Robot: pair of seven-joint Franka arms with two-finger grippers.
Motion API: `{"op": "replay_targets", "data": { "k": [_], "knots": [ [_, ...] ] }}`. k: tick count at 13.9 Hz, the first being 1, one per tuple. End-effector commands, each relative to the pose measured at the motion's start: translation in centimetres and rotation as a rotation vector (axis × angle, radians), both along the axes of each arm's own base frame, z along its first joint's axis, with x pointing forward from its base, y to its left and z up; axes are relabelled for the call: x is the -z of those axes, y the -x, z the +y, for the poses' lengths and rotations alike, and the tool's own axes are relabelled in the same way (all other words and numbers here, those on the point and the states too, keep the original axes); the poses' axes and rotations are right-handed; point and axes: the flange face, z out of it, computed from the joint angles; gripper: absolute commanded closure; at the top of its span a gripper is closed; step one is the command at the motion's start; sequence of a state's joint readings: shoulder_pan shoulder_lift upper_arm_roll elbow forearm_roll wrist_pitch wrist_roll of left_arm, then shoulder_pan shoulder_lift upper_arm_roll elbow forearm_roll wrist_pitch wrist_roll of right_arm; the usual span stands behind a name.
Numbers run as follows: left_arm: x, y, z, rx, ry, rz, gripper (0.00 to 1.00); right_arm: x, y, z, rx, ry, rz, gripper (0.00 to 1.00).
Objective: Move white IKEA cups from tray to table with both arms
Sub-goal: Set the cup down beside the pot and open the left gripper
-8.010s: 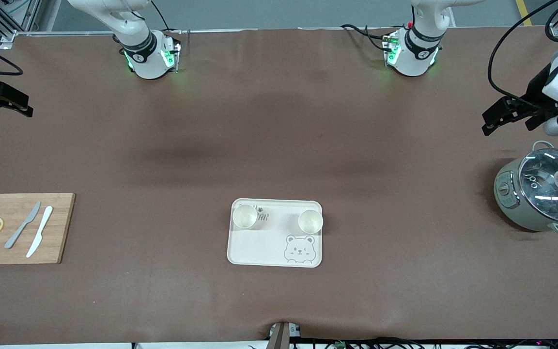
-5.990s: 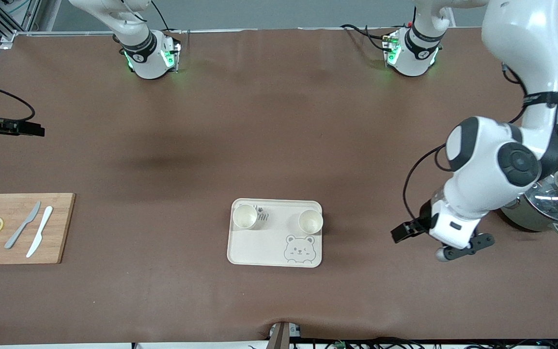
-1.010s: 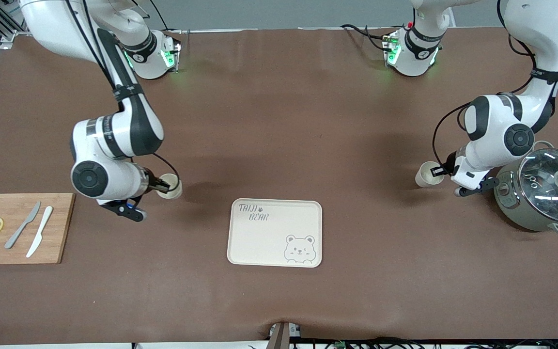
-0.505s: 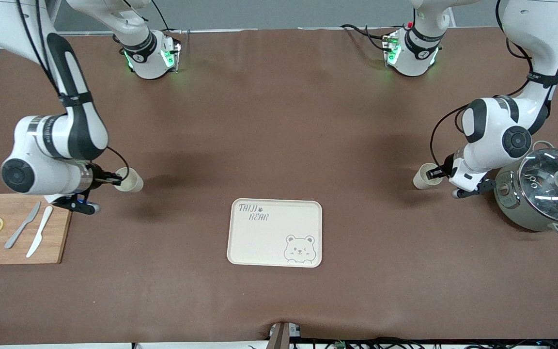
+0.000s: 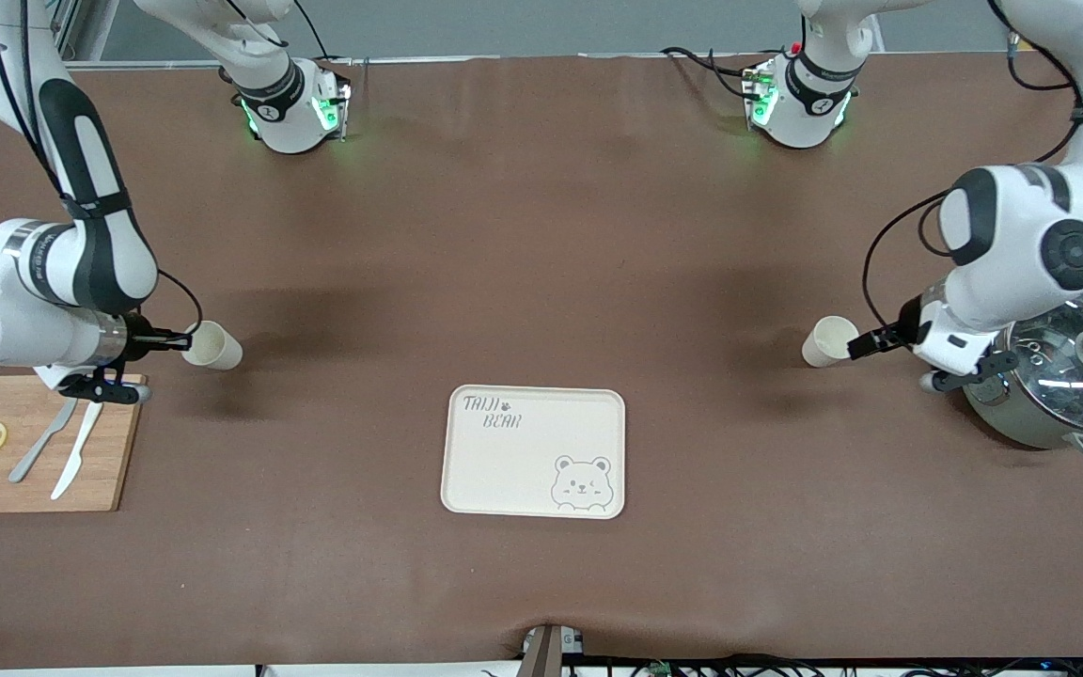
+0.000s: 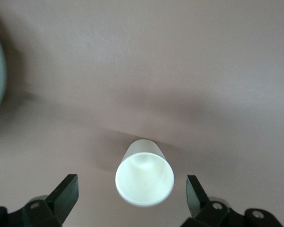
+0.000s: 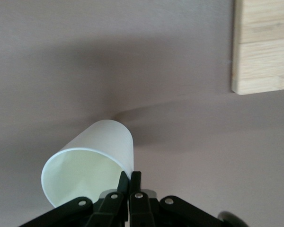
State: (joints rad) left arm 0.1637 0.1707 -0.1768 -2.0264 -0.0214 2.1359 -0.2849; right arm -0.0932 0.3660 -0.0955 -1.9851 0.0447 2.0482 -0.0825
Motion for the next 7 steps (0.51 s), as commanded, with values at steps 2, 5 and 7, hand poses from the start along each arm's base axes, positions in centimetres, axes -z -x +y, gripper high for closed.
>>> {"op": "replay_targets", "data": {
  "k": [2, 5, 7],
  "knots": [
    [-8.0, -2.8, 0.3, 0.039, 0.020, -0.010, 0.00, 0.8, 0.8, 0.4, -0.023, 0.002, -0.021, 1.00],
    [-12.7, -4.3, 1.0, 0.057, -0.020, -0.094, 0.00, 1.6, 0.9, 0.5, -0.023, 0.000, -0.008, 1.00],
    [-15.6, -4.6, 1.4, 0.079, -0.076, -0.110, 0.00, 1.8, 0.9, 0.4, -0.024, 0.000, -0.008, 1.00]
  ]
}}
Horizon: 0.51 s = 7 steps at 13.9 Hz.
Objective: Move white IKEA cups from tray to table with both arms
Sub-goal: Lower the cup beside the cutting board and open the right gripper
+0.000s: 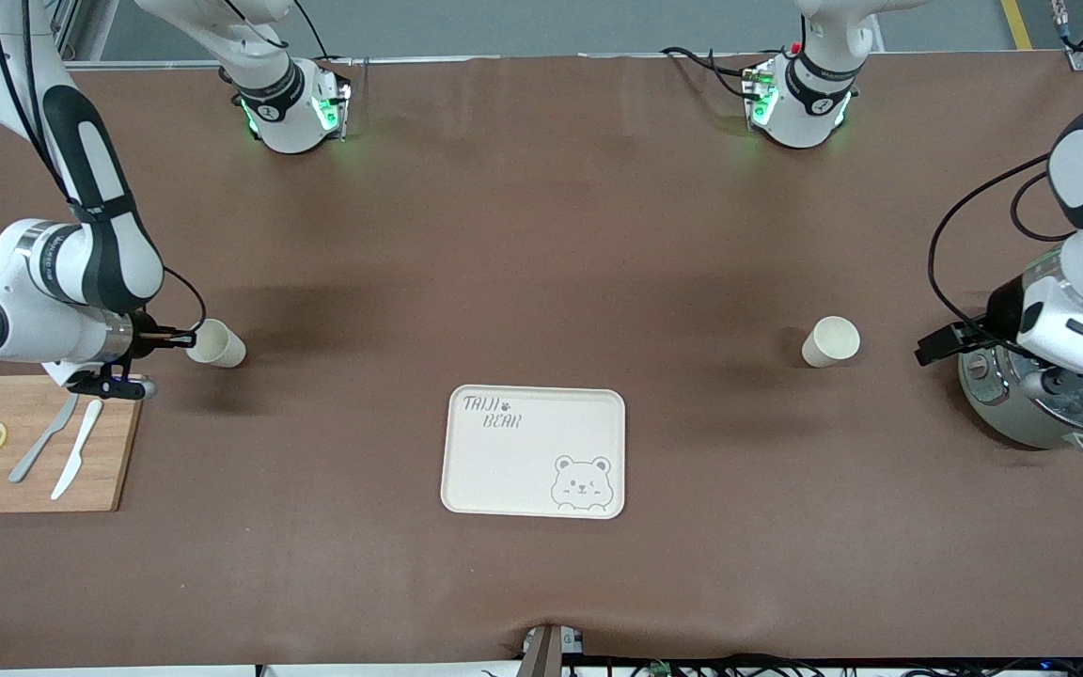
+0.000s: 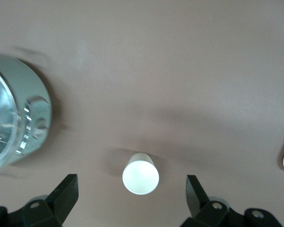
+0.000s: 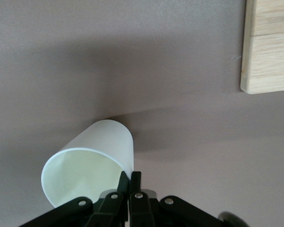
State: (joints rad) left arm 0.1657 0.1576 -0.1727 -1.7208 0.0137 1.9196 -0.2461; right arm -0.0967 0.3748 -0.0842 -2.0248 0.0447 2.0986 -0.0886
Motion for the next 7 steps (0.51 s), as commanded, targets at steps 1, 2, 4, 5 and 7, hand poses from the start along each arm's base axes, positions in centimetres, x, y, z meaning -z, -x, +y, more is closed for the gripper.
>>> {"op": "replay_targets", "data": {
  "k": [1, 2, 4, 5, 7],
  "knots": [
    [-3.8, -0.9, 0.5, 0.033, -0.057, -0.013, 0.00, 0.1, 0.1, -0.1, -0.010, 0.004, -0.007, 0.94],
    [-5.2, -1.0, 0.8, 0.029, -0.061, -0.031, 0.00, 0.1, 0.1, 0.0, -0.012, 0.004, -0.005, 0.85],
    [-7.0, -1.2, 1.2, 0.020, -0.061, -0.063, 0.00, -0.3, -0.1, 0.1, -0.004, 0.005, -0.005, 0.17],
    [-7.6, -1.3, 1.3, 0.018, -0.062, -0.076, 0.00, -0.5, -0.2, 0.2, -0.001, 0.005, -0.007, 0.00],
    [-8.9, -1.5, 1.4, 0.018, -0.062, -0.102, 0.00, -1.3, -0.5, 0.4, -0.006, 0.000, 0.008, 0.00]
  ]
}}
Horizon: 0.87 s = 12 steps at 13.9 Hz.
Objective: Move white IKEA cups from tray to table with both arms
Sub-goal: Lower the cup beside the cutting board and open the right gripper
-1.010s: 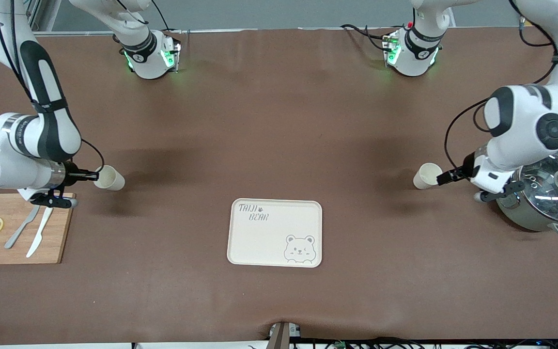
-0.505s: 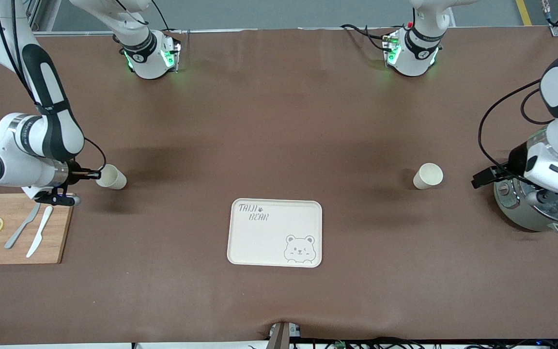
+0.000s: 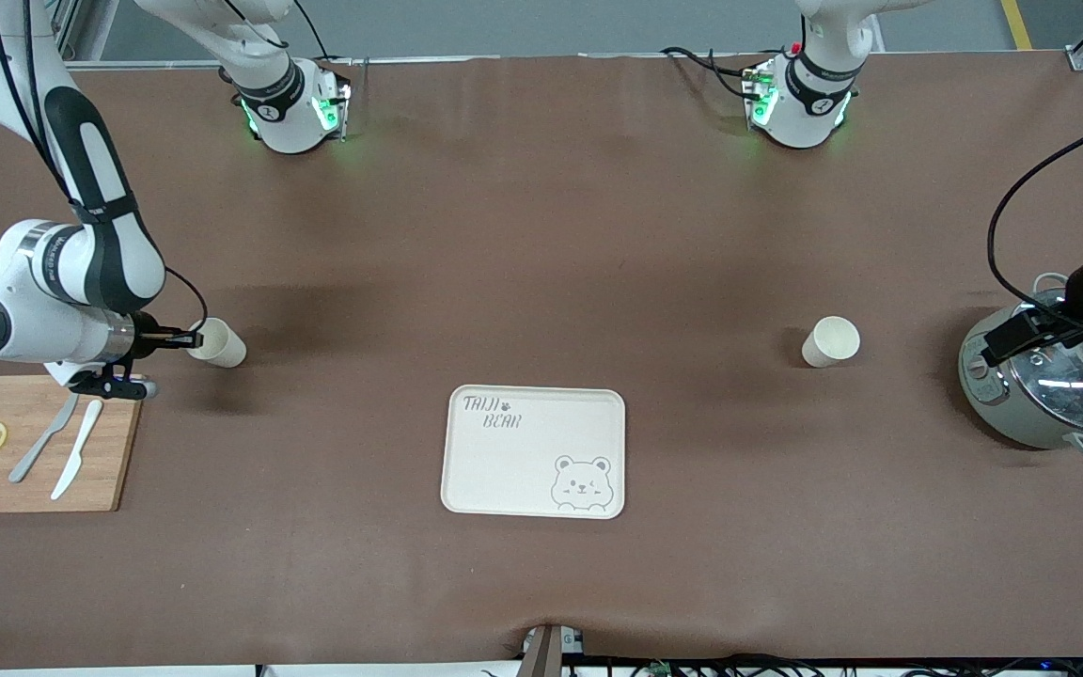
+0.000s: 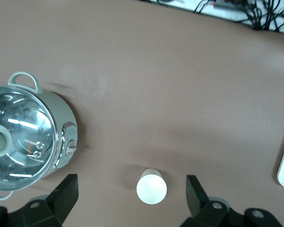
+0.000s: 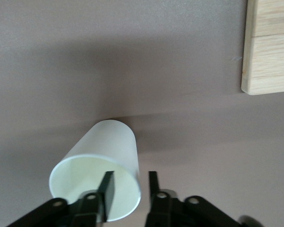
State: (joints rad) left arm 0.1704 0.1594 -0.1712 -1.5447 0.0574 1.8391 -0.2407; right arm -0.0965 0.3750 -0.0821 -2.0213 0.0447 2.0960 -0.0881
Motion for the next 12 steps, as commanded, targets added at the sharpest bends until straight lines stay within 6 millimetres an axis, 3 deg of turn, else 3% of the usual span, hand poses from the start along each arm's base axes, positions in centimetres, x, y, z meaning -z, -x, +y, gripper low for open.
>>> {"op": "replay_targets", "data": {
  "k": [1, 3, 6, 8, 11, 12],
  "knots": [
    [-1.6, -0.5, 0.0, 0.018, -0.019, -0.015, 0.00, -2.0, -0.8, 0.6, -0.013, -0.004, 0.025, 0.00],
    [-1.8, -0.5, 0.0, 0.020, -0.019, -0.020, 0.00, -4.1, -1.9, 2.4, -0.046, -0.011, 0.067, 0.00],
    [-2.6, -0.1, -0.1, 0.021, -0.017, -0.032, 0.00, -6.4, -3.4, 2.9, -0.062, -0.013, 0.080, 0.00],
    [-2.6, 0.0, -0.6, 0.024, -0.007, -0.022, 0.00, -9.7, -4.9, 3.2, -0.072, -0.023, 0.066, 0.00],
    [-4.2, 1.0, -0.8, 0.018, 0.024, 0.014, 0.00, -15.6, -7.9, 5.1, -0.109, -0.026, 0.087, 0.00],
    [-4.3, 1.6, -1.0, 0.020, 0.025, 0.046, 0.00, -16.7, -8.3, 5.3, -0.113, -0.031, 0.111, 0.00]
  ]
}}
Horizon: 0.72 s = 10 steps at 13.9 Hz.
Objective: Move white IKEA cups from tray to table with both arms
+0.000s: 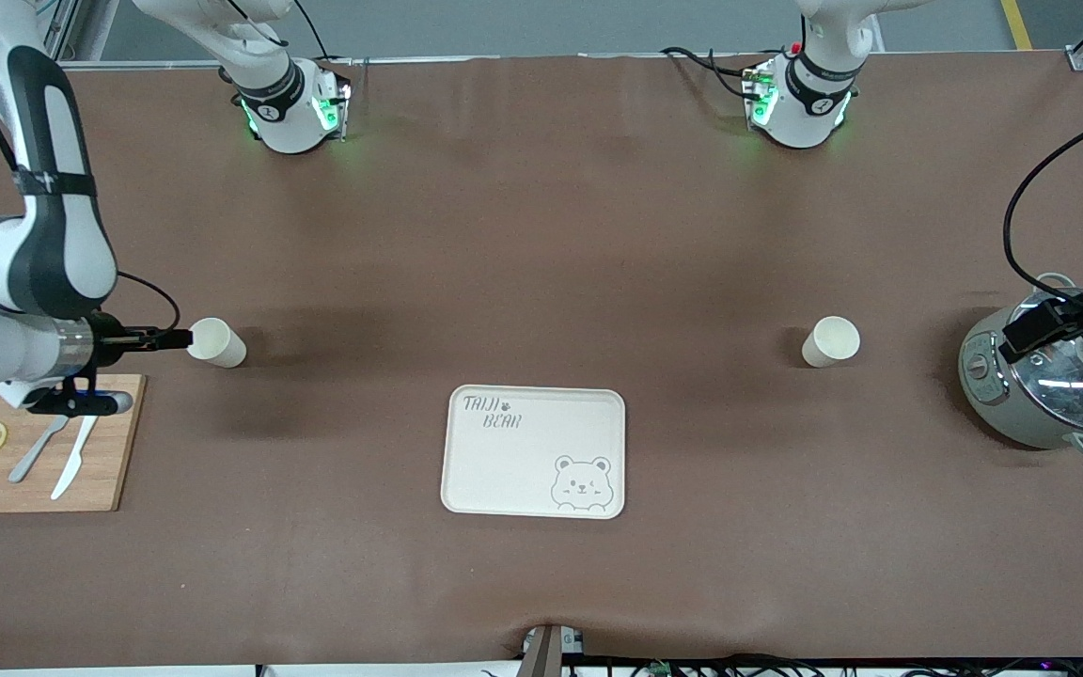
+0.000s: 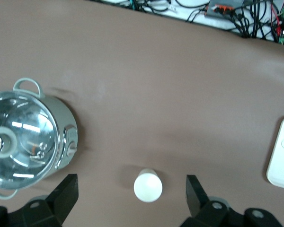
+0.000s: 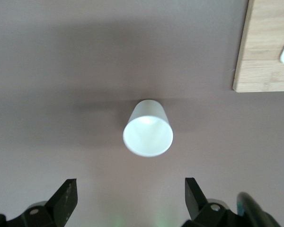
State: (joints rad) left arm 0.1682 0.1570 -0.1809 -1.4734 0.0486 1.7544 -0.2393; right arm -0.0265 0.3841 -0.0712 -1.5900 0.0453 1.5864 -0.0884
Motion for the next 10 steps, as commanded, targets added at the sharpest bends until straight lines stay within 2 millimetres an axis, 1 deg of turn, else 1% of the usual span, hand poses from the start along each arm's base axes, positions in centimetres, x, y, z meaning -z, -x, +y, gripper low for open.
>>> {"op": "replay_targets", "data": {
  "k": [1, 2, 3, 4, 5, 7, 8, 9, 10],
  "knots": [
    [-2.4, 1.8, -0.3, 0.012, 0.012, 0.039, 0.00, -3.8, -2.4, 0.6, -0.018, 0.000, 0.023, 0.00],
    [-3.4, 2.5, -0.2, 0.023, 0.008, 0.030, 0.00, -5.6, -2.6, 0.5, -0.018, 0.003, 0.005, 0.00],
    [-3.4, 2.5, -0.1, 0.050, 0.009, 0.034, 0.00, -7.5, -2.7, 0.2, -0.013, 0.004, -0.014, 0.00],
    [-3.7, 2.8, 0.0, 0.060, 0.011, 0.032, 0.00, -9.2, -2.7, 0.1, -0.013, 0.004, -0.031, 0.00],
    [-3.5, 2.8, 0.0, 0.063, 0.011, 0.043, 0.00, -11.1, -2.6, 0.2, -0.014, 0.004, -0.051, 0.00],
    [-3.3, 3.0, 0.3, 0.066, 0.011, 0.063, 0.00, -16.6, -1.1, 1.1, -0.030, 0.010, -0.124, 0.00],
    [-3.3, 3.1, 0.3, 0.070, 0.010, 0.062, 0.00, -19.3, 0.0, 1.9, -0.047, 0.011, -0.163, 0.00],
    [-3.2, 3.0, 0.2, 0.072, 0.011, 0.065, 0.00, -22.0, 1.5, 3.3, -0.069, 0.011, -0.193, 0.00],
    [-3.2, 3.0, 0.2, 0.073, 0.010, 0.065, 0.00, -23.1, 2.6, 3.4, -0.071, 0.010, -0.197, 0.00]
  ]
}}
